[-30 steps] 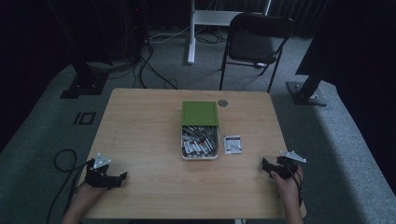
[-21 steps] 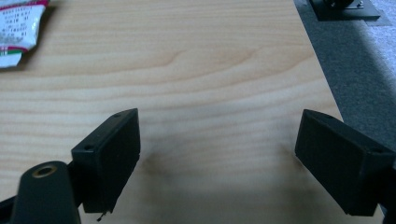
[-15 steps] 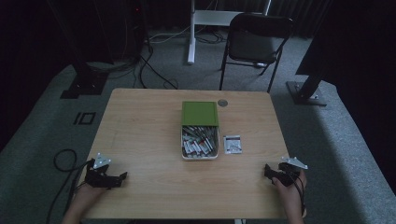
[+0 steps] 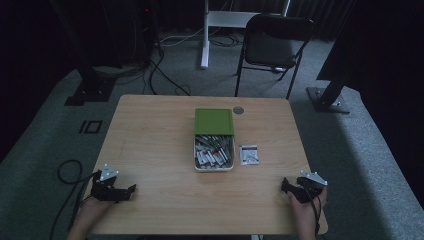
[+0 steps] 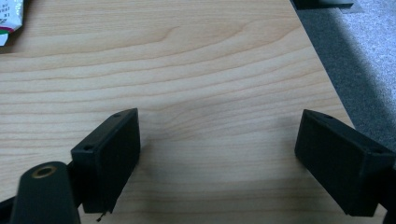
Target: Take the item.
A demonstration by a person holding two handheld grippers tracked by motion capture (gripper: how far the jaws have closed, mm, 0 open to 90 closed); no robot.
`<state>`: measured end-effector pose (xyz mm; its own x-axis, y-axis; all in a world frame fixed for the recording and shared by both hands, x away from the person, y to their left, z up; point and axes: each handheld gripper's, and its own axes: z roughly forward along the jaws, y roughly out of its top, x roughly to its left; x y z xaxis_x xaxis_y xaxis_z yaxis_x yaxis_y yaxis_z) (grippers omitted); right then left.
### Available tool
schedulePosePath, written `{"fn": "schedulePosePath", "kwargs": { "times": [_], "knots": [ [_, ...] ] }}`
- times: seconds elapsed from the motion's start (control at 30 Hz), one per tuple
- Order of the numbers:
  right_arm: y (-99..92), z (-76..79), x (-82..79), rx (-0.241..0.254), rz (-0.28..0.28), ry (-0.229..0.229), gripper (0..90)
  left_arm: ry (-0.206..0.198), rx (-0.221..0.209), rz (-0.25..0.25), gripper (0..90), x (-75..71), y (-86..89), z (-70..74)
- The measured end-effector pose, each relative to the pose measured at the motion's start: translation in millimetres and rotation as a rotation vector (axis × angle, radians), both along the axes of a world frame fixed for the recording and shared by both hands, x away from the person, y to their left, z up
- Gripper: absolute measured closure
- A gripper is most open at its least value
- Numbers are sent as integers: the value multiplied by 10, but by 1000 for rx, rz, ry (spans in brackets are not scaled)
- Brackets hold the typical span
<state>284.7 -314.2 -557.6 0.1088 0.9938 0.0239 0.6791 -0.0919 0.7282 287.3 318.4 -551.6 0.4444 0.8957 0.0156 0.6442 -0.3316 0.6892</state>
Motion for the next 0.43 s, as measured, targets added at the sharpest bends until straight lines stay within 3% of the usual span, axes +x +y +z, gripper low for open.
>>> {"fn": "schedulePosePath", "kwargs": {
  "times": [0.43],
  "knots": [
    [13,-2,12,1,22,6,112,0,-1,0,14,1,0,0]
  ]
}}
